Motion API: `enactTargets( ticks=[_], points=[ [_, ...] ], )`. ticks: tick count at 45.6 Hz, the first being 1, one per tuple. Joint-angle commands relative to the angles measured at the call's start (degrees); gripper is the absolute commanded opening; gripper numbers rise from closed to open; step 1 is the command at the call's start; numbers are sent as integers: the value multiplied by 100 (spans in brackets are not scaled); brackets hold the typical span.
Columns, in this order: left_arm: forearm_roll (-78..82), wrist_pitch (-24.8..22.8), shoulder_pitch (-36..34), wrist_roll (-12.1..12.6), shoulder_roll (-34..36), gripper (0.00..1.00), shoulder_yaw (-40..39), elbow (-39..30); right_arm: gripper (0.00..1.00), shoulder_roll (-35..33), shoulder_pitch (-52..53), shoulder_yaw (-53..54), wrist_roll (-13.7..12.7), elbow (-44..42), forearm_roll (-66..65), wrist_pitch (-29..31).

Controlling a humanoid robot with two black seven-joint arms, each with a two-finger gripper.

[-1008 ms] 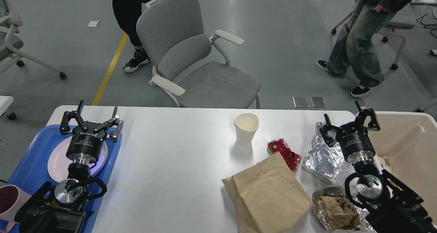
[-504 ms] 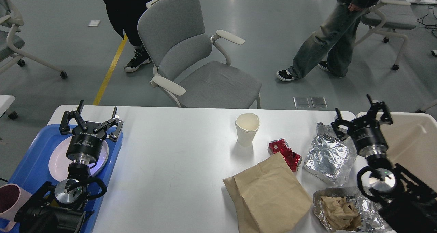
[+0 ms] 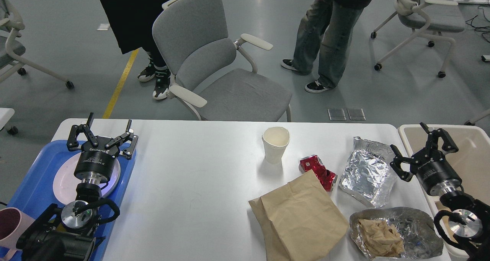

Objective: Tidy desktop
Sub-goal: 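Raise the right gripper up and away from the foil package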

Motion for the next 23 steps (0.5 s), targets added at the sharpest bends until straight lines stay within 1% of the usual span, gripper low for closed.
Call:
enactTargets(
  ticks=[1,16,23],
  points=[
    [0,-3,1,3,-1,96,0,1,100,41,7,-41,1,25,-1,-41],
    [0,-3,1,3,-1,96,0,-7,100,94,86,-67,-8,34,-10,-94],
    [0,-3,1,3,-1,96,0,1,100,6,138,-85,-25,43,-10,-76]
  ],
)
